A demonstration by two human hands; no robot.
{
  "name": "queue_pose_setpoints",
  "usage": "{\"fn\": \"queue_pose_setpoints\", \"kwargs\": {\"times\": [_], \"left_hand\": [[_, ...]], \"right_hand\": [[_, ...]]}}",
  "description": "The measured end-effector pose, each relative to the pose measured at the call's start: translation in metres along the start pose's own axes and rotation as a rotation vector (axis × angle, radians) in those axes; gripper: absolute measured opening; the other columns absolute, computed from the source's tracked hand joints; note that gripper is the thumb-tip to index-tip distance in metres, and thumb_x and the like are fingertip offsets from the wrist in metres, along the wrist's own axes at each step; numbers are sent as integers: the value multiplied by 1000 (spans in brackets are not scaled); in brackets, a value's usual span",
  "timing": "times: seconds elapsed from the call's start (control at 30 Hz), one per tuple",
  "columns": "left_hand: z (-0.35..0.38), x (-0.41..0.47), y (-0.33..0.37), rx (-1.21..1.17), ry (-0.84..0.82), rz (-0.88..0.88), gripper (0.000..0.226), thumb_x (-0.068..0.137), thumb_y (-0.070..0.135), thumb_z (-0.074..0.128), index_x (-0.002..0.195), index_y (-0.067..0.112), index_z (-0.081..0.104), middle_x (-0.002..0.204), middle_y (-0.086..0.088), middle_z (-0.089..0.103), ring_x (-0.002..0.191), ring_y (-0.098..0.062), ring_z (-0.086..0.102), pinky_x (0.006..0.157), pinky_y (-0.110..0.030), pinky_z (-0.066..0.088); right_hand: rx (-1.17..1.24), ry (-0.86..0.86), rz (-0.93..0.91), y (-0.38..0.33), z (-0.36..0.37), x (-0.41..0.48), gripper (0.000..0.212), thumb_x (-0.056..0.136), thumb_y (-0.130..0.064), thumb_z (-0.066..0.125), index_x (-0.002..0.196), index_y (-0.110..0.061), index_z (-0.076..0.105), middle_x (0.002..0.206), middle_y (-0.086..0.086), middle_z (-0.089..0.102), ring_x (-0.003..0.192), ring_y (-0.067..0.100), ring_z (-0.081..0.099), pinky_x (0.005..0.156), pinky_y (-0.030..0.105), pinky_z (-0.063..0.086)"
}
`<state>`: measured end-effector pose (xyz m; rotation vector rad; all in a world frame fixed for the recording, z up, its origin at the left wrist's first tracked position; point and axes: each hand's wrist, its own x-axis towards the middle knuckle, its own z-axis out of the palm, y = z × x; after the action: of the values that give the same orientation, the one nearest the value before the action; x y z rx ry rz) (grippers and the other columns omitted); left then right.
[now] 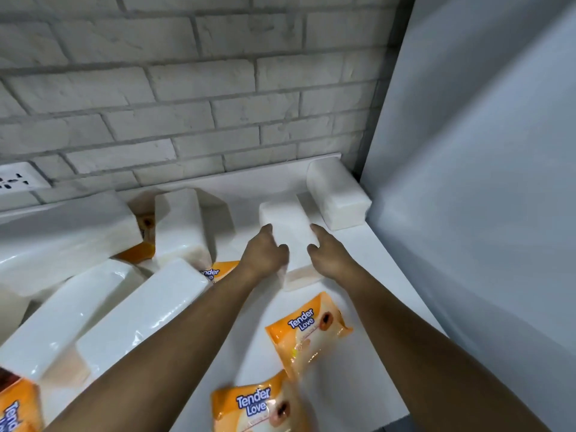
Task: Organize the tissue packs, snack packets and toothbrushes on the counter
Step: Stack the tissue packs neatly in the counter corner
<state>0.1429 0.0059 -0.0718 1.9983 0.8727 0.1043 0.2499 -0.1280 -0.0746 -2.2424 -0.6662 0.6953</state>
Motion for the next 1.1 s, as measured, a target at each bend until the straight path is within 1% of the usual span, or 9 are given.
{"fn": "queue_pose_setpoints", "kwargs": {"times": [0.17,0.23,0.27,0.33,0.43,0.57,0.7,0.87,1.1], "left_hand": [[27,-23,9,-37,28,-40,25,82,18,60,105,11,57,90,-5,73,91,-26,69,75,-36,57],[38,-34,13,-52,30,-55,37,85,18,62,121,13,54,105,-7,75,105,-25,67,86,-38,58],[44,-38,15,-69,35,-65,55,86,20,63,139,13,50,118,-9,73,114,-25,65,94,-39,57],[53,-47,19,-98,58,-74,72,87,22,64,155,16,41,136,-9,65,121,-28,63,101,-44,55],[67,-57,23,-109,73,-75,72,90,24,64,157,18,39,145,-8,59,122,-33,63,102,-49,55],[85,-68,29,-98,93,-61,67,96,24,62,158,18,38,153,-7,53,132,-32,57,109,-48,51],[102,-74,38,-113,98,-32,60,98,20,61,155,18,42,147,-6,58,128,-29,59,108,-46,51],[122,-73,48,-109,88,-12,62,97,21,62,156,19,42,146,-5,58,127,-28,60,107,-46,52],[145,-62,62,-98,62,13,62,98,24,63,156,20,41,148,-5,58,126,-29,62,107,-46,52]], "right_hand": [[4,-16,-3,22,-16,-21,59,106,-13,40,162,-19,23,164,3,34,147,23,37,103,20,28],[-5,-24,-7,31,-22,-29,58,106,-14,40,162,-20,23,164,2,34,147,23,37,107,22,30],[-11,-28,-10,35,-26,-33,58,106,-14,40,162,-20,23,165,2,33,148,23,37,109,23,30],[-19,-34,-18,43,-33,-40,58,106,-14,40,162,-20,22,165,2,32,149,23,35,112,25,30],[-23,-38,-23,55,-42,-50,59,106,-13,40,162,-19,22,165,2,33,148,23,36,110,24,30],[-16,-45,-26,70,-52,-59,59,105,-13,40,162,-20,23,163,2,35,145,22,39,100,21,31],[-5,-38,-22,84,-65,-68,60,105,-11,39,162,-19,22,164,2,34,147,22,37,106,24,32],[-2,-14,-12,101,-82,-72,60,103,-9,38,161,-18,24,163,1,35,145,21,38,97,20,32],[41,22,11,117,-102,-68,62,101,-6,39,161,-16,25,164,1,34,147,20,37,98,18,31]]}}
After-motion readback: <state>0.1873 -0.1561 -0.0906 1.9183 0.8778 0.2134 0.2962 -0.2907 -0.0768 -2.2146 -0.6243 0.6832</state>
